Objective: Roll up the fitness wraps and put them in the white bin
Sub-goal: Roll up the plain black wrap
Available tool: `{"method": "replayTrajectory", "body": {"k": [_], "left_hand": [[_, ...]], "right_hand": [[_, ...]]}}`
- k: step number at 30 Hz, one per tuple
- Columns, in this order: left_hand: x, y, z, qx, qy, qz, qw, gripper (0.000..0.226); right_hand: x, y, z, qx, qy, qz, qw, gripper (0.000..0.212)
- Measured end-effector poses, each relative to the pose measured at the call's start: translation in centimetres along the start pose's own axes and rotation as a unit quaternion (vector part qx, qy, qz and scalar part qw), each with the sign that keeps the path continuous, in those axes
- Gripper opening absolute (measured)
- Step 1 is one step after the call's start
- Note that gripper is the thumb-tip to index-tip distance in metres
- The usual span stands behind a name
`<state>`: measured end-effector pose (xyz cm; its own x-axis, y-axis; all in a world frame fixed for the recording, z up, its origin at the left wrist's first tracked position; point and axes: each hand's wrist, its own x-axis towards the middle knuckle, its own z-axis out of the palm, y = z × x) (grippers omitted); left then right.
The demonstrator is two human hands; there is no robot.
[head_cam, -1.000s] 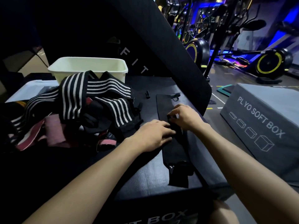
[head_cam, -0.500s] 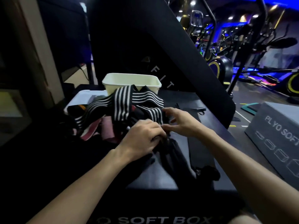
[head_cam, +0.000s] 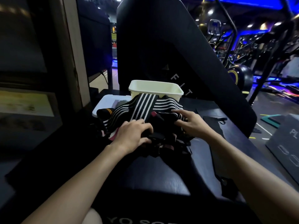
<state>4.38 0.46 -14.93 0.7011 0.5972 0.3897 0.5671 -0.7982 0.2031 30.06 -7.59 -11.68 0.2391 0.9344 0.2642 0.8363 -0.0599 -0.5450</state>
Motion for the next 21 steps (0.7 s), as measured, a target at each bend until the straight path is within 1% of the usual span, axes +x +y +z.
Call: {"method": "replayTrajectory", "body": {"k": [3, 5, 6, 8, 9, 10, 12, 14, 15, 18, 21], "left_hand": [[0.5, -0.4, -1.0, -0.042, -0.035, -0.004, 0.998, 0.032], [0.8, -0.4, -1.7, -0.101, -0.067, -0.015, 0.993, 0.033], [0.8, -0.3, -2.0, -0.153, -0.085, -0.019, 0.984, 0.032], [0.9, -0.2, -2.6, -0.272, -0.11, -0.029, 0.956, 0.025], [1.0, -0.2, -2.9, -0.307, -0.106, -0.028, 0.945, 0.02], [1.3, -0.2, -3.1, -0.314, -0.079, -0.017, 0.946, 0.016], [1.8, 0.0, -3.9, -0.321, 0.022, -0.003, 0.947, 0.009], [2.3, 0.6, -5.3, -0.373, 0.106, -0.021, 0.921, 0.009], [2.6, 1.0, -6.0, -0.401, 0.124, -0.03, 0.907, 0.011], [3.5, 2.4, -8.4, -0.481, 0.142, -0.043, 0.864, 0.027], [4.7, 3.3, -9.8, -0.528, 0.196, -0.095, 0.821, 0.041]], "right_hand": [[0.3, 0.1, -0.9, 0.041, 0.029, 0.011, 0.999, 0.044], [0.6, -0.1, -1.2, 0.064, 0.04, 0.012, 0.997, 0.044], [0.7, -0.3, -1.4, 0.063, 0.04, 0.012, 0.997, 0.044], [0.9, -0.7, -1.4, 0.054, 0.035, 0.007, 0.998, 0.045], [1.0, -0.6, -1.3, 0.054, 0.03, 0.004, 0.998, 0.044], [1.0, -0.7, -1.2, 0.054, 0.02, 0.003, 0.998, 0.044], [1.0, -0.4, -1.0, 0.043, -0.011, 0.001, 0.999, 0.043], [0.9, -0.2, -0.7, 0.034, -0.029, 0.008, 0.999, 0.042], [1.0, -0.1, -0.5, 0.039, -0.031, 0.008, 0.999, 0.042], [0.9, -0.4, -0.4, 0.053, -0.026, 0.008, 0.998, 0.043], [0.9, -1.2, -0.5, 0.069, -0.013, 0.001, 0.998, 0.039]]}}
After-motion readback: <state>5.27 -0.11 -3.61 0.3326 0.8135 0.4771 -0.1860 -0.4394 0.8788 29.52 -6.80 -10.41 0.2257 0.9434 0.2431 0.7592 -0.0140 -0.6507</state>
